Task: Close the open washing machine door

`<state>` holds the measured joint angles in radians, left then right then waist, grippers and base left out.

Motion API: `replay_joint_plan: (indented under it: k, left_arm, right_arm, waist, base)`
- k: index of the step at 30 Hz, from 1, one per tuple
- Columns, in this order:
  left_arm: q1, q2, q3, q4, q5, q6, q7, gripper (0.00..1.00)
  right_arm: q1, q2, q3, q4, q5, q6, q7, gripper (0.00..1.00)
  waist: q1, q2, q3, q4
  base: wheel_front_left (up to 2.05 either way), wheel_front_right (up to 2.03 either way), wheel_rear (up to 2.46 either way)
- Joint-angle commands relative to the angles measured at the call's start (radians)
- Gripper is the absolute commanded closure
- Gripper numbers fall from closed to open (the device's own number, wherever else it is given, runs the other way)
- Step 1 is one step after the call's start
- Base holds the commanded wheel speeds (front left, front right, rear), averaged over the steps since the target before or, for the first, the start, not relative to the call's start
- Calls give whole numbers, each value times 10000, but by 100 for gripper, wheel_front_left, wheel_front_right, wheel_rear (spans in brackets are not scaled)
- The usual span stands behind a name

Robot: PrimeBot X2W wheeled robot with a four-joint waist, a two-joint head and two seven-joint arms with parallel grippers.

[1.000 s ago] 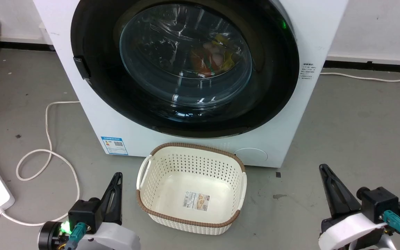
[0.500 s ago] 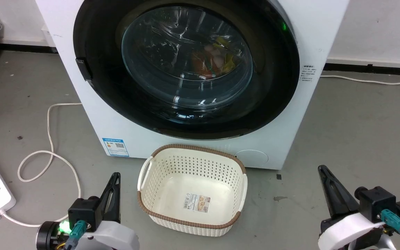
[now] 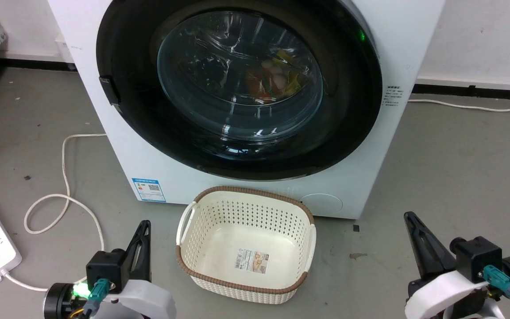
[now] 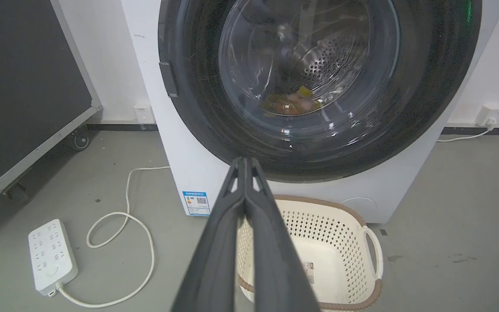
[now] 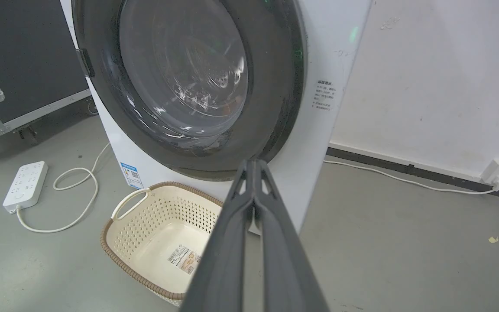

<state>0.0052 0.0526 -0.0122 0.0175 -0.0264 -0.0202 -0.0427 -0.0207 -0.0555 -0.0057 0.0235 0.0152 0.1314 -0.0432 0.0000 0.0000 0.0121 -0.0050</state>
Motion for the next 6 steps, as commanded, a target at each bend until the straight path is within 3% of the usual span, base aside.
replay_joint_plan:
  k: [1,6]
  left_arm:
    - [-44,-12,45,-50,100,36,54,100]
    - [-46,-16,66,-84,145,82,156,100]
  right_arm:
    - [165,45,13,-84,-62,-6,58,100]
    - [176,47,25,-125,-87,-7,161,100]
  waist:
    - [0,0,-5,2]
    - [0,0,-37,15]
  base:
    - [0,0,0]
    - [0,0,0]
